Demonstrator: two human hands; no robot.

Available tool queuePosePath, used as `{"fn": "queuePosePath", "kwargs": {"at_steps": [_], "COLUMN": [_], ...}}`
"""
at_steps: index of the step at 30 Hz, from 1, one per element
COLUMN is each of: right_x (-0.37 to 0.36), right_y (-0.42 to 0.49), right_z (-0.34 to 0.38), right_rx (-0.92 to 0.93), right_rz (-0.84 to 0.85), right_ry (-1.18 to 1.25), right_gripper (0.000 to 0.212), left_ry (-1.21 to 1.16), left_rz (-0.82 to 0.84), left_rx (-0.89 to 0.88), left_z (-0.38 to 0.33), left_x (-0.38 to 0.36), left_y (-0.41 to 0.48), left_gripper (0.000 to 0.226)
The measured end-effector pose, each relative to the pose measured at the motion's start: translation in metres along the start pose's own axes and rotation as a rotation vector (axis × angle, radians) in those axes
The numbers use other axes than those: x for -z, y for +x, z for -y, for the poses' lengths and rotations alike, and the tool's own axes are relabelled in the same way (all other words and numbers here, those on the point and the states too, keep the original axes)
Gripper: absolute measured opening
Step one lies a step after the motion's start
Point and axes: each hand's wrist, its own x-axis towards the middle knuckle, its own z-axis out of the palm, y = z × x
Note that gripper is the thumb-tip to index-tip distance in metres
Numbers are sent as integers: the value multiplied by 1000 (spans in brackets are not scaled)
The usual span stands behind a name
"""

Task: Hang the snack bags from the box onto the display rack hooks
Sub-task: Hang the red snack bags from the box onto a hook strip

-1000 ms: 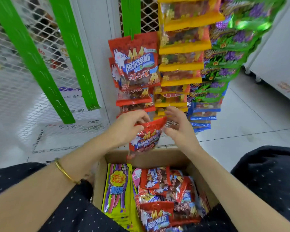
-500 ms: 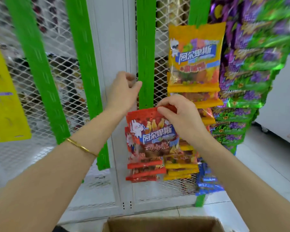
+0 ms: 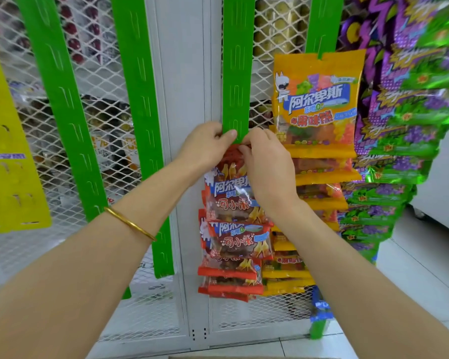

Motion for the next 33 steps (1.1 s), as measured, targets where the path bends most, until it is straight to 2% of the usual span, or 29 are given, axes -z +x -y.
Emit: {"fn": "queuePosePath", "kwargs": {"at_steps": [4,9,12,15,17,22,26,27,29,31,33], "right_x": [-2,-5,-12,-16,-15,-4,8,7,2,-8,-21], "right_y": [0,-16,-25,-29,-31,-45,-88,-106,-151,-199,-250], "right_z": [0,-5,-10,-14,-14,-9,-15,-18,-26,-41,-61], "right_rx": [-2,12,17,20,49,133,156,130,56,-73,-249], "right_rz": [25,83,119,114,57,-142,-276,-255,-98,241,684], "right_ry": [-48,-20,-38,-86,-121,-147,-146,-101,-27,65,157], "right_gripper": [5,5,5,15,22,35,24,24,27,30,29], "left_ry": [-2,-39,-94,-95,-87,-82,13,3,-38,-52,-59], "left_rz": [4,31,59,44,10,-86,-384,-427,-389,-238,-44], "left_rx": [35,49,35,-10,-27,-95,-192,-198,-182,-156,-77], "left_z": [0,0,7,14,18,31,50,57,74,94,117], "left_x": [0,1,0,-2,-3,-9,-22,-30,-50,-74,-98], "left_y": [0,-3,-8,-14,-17,-35,-80,-97,-137,-175,-206], "left_gripper": [39,40,34,21,15,33,37,34,30,27,26]}}
